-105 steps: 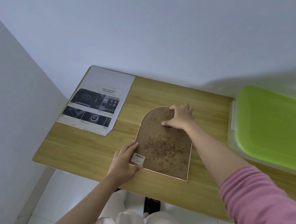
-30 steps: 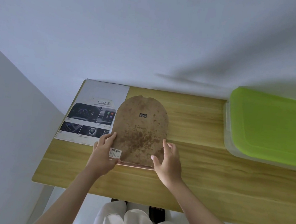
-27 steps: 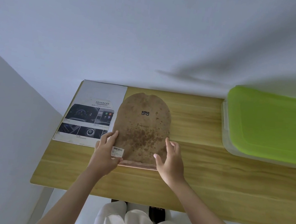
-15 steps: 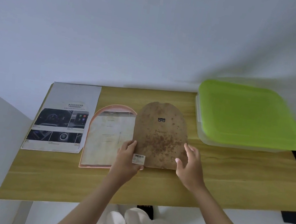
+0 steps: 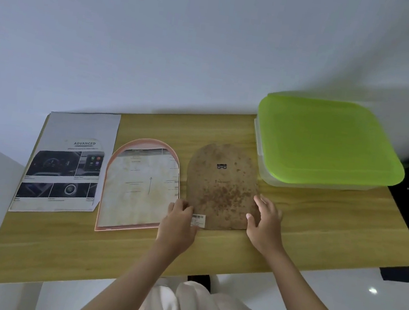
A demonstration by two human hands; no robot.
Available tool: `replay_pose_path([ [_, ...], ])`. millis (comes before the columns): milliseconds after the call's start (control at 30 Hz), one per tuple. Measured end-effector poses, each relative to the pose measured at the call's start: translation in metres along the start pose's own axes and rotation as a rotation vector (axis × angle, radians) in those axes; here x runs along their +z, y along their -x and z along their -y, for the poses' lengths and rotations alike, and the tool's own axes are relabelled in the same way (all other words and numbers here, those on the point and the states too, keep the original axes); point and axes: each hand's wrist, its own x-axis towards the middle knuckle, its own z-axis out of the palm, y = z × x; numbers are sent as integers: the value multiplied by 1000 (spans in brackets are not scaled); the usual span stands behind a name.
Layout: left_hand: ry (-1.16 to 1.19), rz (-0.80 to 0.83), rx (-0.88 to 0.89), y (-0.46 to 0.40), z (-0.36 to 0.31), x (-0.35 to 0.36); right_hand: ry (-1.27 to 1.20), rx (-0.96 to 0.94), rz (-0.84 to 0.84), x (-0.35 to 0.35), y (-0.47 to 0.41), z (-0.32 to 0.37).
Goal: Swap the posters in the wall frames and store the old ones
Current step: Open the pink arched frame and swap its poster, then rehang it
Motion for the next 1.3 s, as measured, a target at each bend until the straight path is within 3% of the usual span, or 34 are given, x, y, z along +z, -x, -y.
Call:
replay_pose_path([
  [200, -55, 16, 9, -3, 1, 2, 28, -1, -32, 2, 2, 3],
  [333, 41, -2, 35, -2, 6, 0, 57, -7, -63, 5, 3, 12],
  [567, 216, -181, 19, 8, 38, -24, 31, -133, -139, 27, -6, 70],
  [800, 142, -229, -145, 8, 118, -64, 8, -182, 56, 66, -25, 141],
  [900, 126, -165, -203, 5, 150, -77, 69, -181, 161, 81, -37, 167],
  [1100, 73, 21, -112, -5, 185, -88, 299, -137, 342, 93, -75, 203],
  [1300, 101, 48, -87, -10, 191, -91, 309, -24, 404, 97, -84, 217],
])
